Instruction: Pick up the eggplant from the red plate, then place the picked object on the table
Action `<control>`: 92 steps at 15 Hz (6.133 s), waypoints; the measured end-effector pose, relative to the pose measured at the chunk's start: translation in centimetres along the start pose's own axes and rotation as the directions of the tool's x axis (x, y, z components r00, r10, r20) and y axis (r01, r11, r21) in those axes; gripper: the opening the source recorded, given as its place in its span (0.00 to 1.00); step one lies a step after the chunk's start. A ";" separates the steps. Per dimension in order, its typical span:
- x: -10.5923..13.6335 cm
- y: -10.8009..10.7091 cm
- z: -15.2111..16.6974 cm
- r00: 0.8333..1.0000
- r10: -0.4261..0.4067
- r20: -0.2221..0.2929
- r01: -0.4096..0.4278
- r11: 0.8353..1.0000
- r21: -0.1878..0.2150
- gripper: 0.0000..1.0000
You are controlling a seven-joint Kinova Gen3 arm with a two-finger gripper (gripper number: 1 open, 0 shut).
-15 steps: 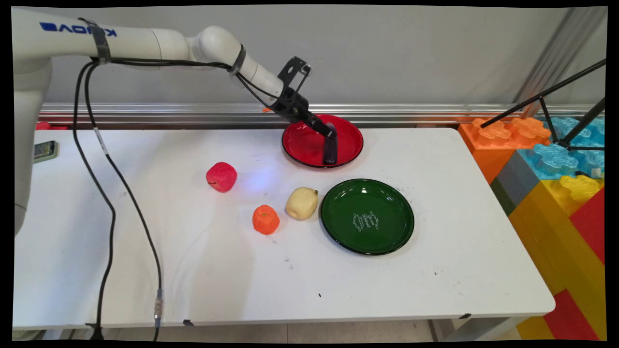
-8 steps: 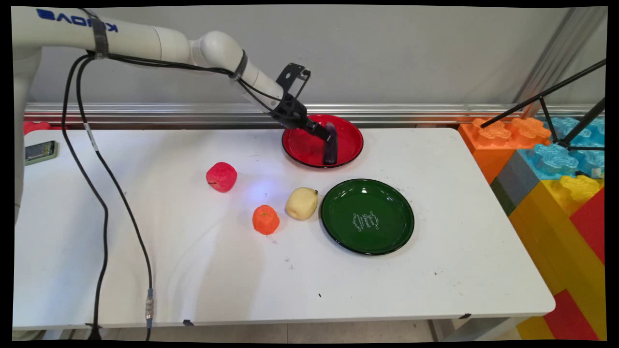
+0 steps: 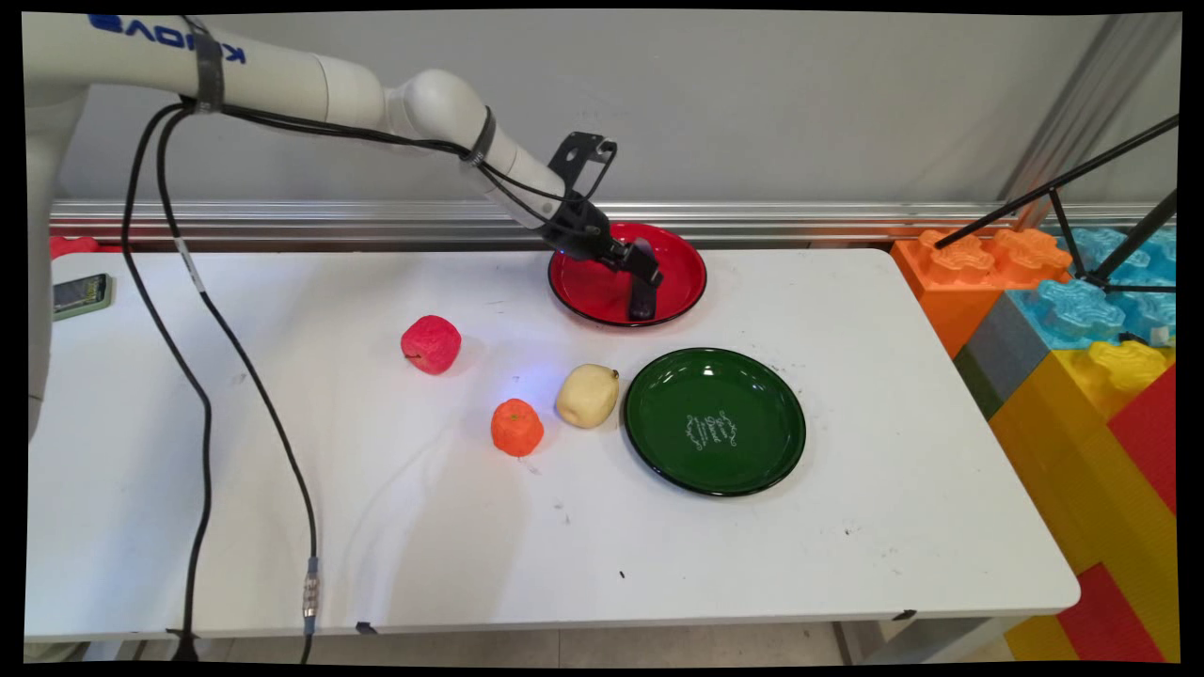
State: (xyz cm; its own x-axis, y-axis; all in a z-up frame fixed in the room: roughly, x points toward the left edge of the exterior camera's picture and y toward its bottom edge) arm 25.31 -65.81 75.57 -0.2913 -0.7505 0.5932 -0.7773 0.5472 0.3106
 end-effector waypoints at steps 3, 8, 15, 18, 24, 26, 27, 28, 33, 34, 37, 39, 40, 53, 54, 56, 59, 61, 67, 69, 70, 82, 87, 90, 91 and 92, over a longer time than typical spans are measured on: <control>0.1 0.6 0.6 1.000 -0.015 -0.009 0.015 1.000 -0.009 1.00; 0.2 0.9 1.5 1.000 -0.017 -0.017 0.017 1.000 -0.012 1.00; 0.0 0.9 2.1 1.000 -0.005 -0.021 0.005 1.000 -0.010 1.00; -0.1 0.8 2.4 1.000 0.003 -0.022 -0.003 1.000 -0.006 1.00; -0.3 0.4 2.7 1.000 0.020 -0.023 -0.020 1.000 0.003 1.00; -0.3 0.3 2.7 0.999 0.025 -0.023 -0.025 1.000 0.006 1.00; -0.3 0.3 2.7 0.999 0.028 -0.023 -0.028 1.000 0.007 1.00; -0.4 0.2 2.7 0.999 0.031 -0.022 -0.031 0.999 0.009 1.00; -0.6 -0.1 2.8 0.999 0.050 -0.018 -0.050 0.999 0.016 1.00; -0.7 -0.2 2.8 0.998 0.055 -0.017 -0.055 0.998 0.018 1.00; -0.8 -0.4 2.9 0.998 0.065 -0.014 -0.064 0.998 0.023 1.00; -0.9 -0.6 2.9 0.997 0.071 -0.014 -0.070 0.997 0.027 0.00; -1.0 -0.7 2.9 0.997 0.074 -0.014 -0.073 0.997 0.029 0.00; -0.7 -1.1 1.1 0.994 0.105 -0.028 -0.104 0.994 0.033 0.00; -0.7 -1.2 0.7 0.993 0.110 -0.030 -0.109 0.993 0.033 0.00; -0.8 -1.3 0.0 0.992 0.118 -0.033 -0.117 0.993 0.032 0.00; -1.3 -1.5 -1.3 0.990 0.134 -0.035 -0.133 0.991 0.024 0.00; -1.8 -1.4 -2.4 0.988 0.150 -0.040 -0.150 0.989 0.007 0.00; -2.3 -0.9 -6.3 0.971 0.220 -0.098 -0.228 0.970 -0.087 0.00; -2.5 -0.7 -7.5 0.964 0.239 -0.119 -0.252 0.961 -0.115 0.00; -2.5 -0.5 -7.9 0.961 0.248 -0.127 -0.263 0.956 -0.128 0.00; -7.4 1.0 -15.9 0.904 0.369 -0.217 -0.426 0.827 -0.367 0.00; -11.1 0.9 -17.9 0.888 0.407 -0.214 -0.460 0.769 -0.444 0.00; -13.2 0.5 -18.6 0.879 0.428 -0.209 -0.473 0.741 -0.477 0.00; -13.8 0.3 -18.8 0.877 0.434 -0.208 -0.478 0.732 -0.486 0.00; -14.4 0.2 -19.0 0.874 0.441 -0.206 -0.482 0.723 -0.496 0.00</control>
State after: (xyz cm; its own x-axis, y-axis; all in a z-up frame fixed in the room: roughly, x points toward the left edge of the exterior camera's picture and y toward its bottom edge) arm 39.90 -47.88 81.19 -0.4825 -0.3380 0.8080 -0.1452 0.9406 0.3068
